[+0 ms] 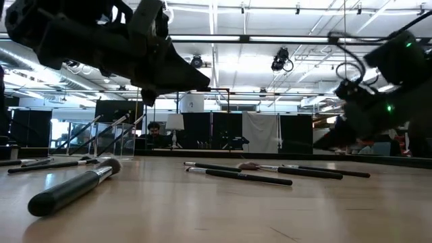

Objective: Put items in baskets/containers
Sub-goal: Put the eyeshadow brush into the transparent organizer

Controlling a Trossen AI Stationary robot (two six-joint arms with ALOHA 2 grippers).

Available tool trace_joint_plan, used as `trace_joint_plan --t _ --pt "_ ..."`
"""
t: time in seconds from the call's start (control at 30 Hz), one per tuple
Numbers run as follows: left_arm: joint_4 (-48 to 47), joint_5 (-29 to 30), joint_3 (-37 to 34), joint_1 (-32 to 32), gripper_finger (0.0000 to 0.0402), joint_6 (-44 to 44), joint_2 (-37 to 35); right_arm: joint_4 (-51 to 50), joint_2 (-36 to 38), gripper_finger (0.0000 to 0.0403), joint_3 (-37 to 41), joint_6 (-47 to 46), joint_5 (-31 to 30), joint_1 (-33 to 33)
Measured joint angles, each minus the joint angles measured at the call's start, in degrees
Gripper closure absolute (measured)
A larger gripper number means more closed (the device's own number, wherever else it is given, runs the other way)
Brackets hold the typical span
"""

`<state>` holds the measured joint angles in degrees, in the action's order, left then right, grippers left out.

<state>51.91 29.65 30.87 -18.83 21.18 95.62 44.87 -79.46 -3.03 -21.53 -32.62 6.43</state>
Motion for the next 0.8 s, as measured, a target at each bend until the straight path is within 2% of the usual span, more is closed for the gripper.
trace_joint_plan --t 0.1,0.2,0.33,0.47,0.67,0.8 --pt "1.8 -1.75 0.1 1.36 0.0337 -1.25 1.31 9.51 0.04 0.04 -0.04 2.44 1.38 4.12" --pt "4.1 -3.03 1.99 2.61 0.0294 -3.4 4.17 19.38 0.07 0.04 -0.08 5.73 4.12 7.7" --pt "5.54 -6.54 8.2 4.39 0.0224 -8.44 9.35 29.48 0.09 0.0401 -0.17 9.78 9.14 11.8" --pt "6.54 -6.84 15.45 5.49 0.0174 -13.95 13.95 35.18 0.13 0.0401 -0.35 12.8 13.38 15.19" --pt "16.57 -7.94 23.19 5.09 0.0155 -26.09 18.05 36.29 0.15 0.0401 -2.44 16.18 14.8 18.97" --pt "18.2 -14.88 26.15 5.05 0.0168 -29.91 18.6 36.11 0.15 0.0401 -3.29 18.26 14.85 20.31"
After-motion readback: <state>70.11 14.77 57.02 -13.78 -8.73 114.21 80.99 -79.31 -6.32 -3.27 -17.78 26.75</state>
